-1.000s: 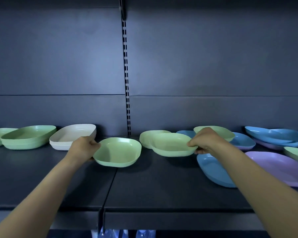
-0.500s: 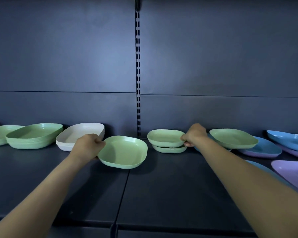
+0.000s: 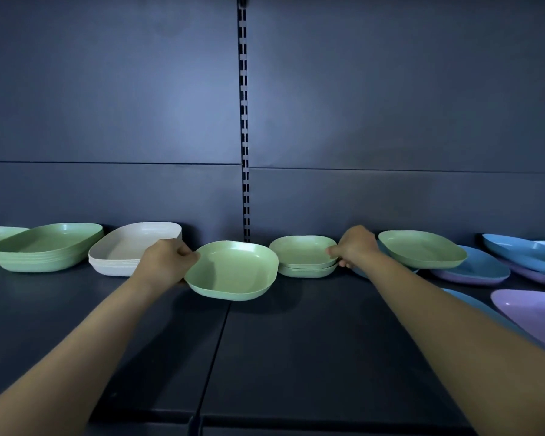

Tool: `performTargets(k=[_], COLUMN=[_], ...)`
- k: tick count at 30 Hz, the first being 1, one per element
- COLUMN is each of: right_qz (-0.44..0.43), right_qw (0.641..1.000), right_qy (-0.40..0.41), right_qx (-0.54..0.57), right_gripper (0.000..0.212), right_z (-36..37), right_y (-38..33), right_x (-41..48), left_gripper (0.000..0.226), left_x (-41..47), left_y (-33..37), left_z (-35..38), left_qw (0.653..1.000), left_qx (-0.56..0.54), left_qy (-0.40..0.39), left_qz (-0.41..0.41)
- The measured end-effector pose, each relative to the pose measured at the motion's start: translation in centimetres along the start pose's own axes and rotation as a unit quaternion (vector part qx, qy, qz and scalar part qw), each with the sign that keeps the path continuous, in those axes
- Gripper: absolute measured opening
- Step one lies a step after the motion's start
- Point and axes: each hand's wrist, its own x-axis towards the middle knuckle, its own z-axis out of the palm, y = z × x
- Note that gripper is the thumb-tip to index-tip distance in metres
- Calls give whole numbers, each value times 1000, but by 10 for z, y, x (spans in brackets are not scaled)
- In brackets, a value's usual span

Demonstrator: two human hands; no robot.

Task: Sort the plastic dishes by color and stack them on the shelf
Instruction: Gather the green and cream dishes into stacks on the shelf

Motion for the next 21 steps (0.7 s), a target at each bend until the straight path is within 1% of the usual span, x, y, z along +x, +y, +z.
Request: performTargets(k=[3,5,7,10,13,15,18,21], right_qz=[0,-7,-16,-46,-74,-83,-86,-81], right_qw=[1000,999,999,995,994,995,996,997], right_qy=[-29,-37,-36,-24,-15,-13,-4,9], right_qx=[-4,3,29,84,76,51,26,5], right_gripper=[23,21,20,15,9,11,12,13], right_z=[-8,-15,-22,-33,-48,-59,-73,-83], right_y=[0,1,2,7,16,25,39,49], right_x=[-4,-9,-15,-25,-36,-40,-42,-44], left_gripper=[23,24,27,25,26,29,35,36], left_x=[8,14,21,33,42,45,48,50], left_y=[10,19,30,48,66,78,89,90], left_z=[6,11,18,32,52,65,83,99], left_qw=[998,994,992,989,987,989,997,1000], left_qx=[-57,-101,-124,-147,-161,-143,-68,12], left_qy=[-20,-33,-29,-16,-20,-27,-26,-19], left_qz=[-17,-22,-21,-21,-9,4,28,18])
